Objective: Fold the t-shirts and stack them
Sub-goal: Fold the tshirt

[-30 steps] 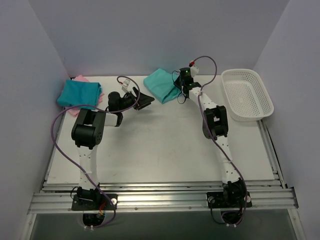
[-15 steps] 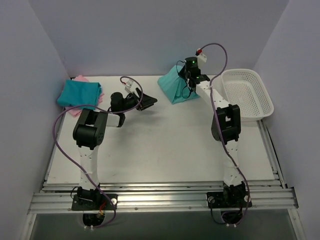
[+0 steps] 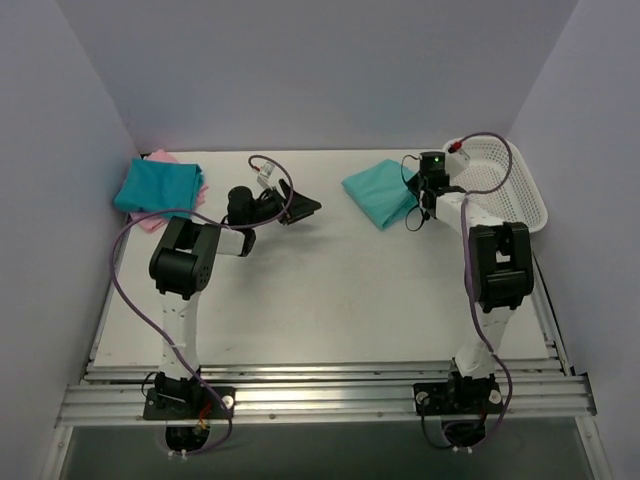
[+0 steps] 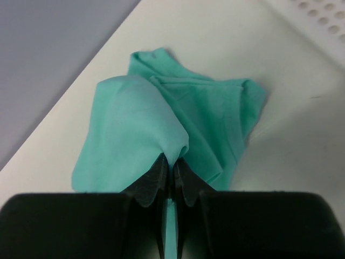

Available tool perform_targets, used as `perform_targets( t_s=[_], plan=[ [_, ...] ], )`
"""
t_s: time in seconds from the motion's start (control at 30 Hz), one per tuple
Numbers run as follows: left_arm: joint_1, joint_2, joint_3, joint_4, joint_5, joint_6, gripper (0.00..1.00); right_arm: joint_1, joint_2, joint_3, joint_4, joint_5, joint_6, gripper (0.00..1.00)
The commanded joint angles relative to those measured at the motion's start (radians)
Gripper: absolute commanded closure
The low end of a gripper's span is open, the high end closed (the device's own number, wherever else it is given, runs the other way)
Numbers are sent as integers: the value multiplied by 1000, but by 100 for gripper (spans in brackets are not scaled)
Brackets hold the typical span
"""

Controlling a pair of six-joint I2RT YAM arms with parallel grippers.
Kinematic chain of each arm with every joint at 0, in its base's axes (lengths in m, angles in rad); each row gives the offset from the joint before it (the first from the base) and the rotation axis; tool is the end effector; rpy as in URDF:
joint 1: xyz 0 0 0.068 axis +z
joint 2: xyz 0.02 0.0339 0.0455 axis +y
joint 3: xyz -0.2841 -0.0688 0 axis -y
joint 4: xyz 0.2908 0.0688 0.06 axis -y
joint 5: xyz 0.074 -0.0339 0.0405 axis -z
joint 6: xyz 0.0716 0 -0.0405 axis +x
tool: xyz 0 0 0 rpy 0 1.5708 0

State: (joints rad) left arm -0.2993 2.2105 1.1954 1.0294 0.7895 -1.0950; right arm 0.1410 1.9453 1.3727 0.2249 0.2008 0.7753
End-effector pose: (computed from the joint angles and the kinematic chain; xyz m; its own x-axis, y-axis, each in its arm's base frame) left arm 0.4803 -0.2014 0.1278 -0.7813 -0.4140 -0.4670 0.4180 0.2086 -0.8842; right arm 0.5331 0.0612 0.2217 -0.2074 0.6633 -0.7190 0.2704 0.7453 0.6095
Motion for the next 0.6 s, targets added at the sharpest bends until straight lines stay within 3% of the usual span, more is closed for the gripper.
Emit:
perform_targets(
  t_s=[0.0,0.2,0.27,0.33,0.43,0.57],
  plan=[
    [-17,-43,-11,43,8,40,6,-105,-4,-15,111,-30,42,100],
    [-21,-63,-17,-9,4,76,6,-136,88,43,102,-55,41,100],
    [-23,-69,-20,-9,4,73,6,-165,134,92,109,-101,30,50],
    [-26,-75,-28,-11,2,78,6,-181,199,130,122,-127,35,30],
    [-27,-83,-33,-28,2,90,6,-185,253,175,126,-161,30,23],
    [-26,-89,-37,-40,-3,101,6,-185,259,204,117,-170,27,22]
  ],
)
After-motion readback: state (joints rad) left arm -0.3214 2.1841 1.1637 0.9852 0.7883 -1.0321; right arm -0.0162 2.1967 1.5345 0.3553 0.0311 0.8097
